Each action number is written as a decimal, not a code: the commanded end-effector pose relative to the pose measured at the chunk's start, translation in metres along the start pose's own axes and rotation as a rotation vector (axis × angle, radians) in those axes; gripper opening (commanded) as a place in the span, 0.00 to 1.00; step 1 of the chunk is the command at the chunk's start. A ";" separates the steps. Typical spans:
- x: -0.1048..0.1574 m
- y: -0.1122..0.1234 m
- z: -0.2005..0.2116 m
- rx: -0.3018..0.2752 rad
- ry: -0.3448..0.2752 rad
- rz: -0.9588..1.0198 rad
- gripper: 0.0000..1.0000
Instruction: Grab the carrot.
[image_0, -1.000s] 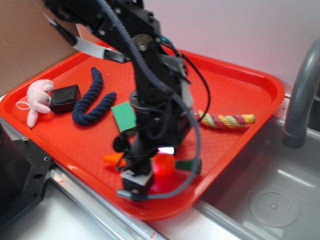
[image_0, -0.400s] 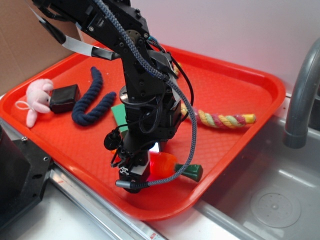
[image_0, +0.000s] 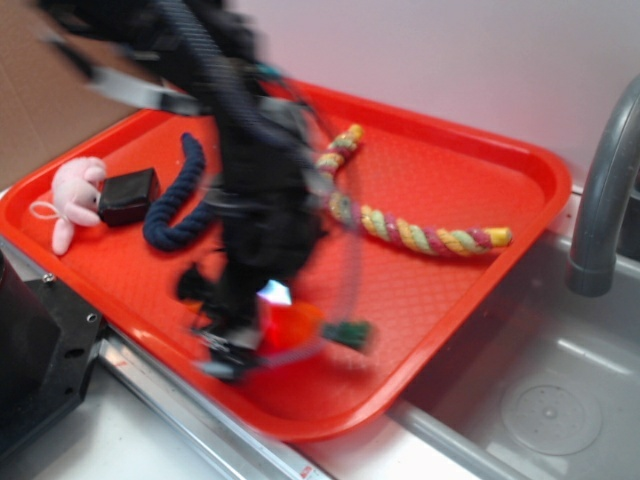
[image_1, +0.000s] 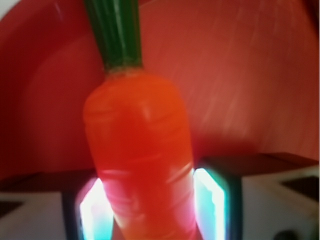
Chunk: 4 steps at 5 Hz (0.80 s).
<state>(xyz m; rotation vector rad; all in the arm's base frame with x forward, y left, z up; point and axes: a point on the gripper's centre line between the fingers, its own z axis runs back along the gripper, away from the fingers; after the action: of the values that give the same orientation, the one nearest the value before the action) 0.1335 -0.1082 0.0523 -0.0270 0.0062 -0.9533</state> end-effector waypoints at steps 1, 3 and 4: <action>-0.076 0.012 0.105 0.033 -0.036 0.502 0.00; -0.059 0.016 0.153 -0.005 -0.073 0.787 0.00; -0.051 0.025 0.163 0.000 -0.057 0.845 0.00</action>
<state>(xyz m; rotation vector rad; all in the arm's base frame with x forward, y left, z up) 0.1473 -0.0288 0.2034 -0.0468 0.0102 -0.1167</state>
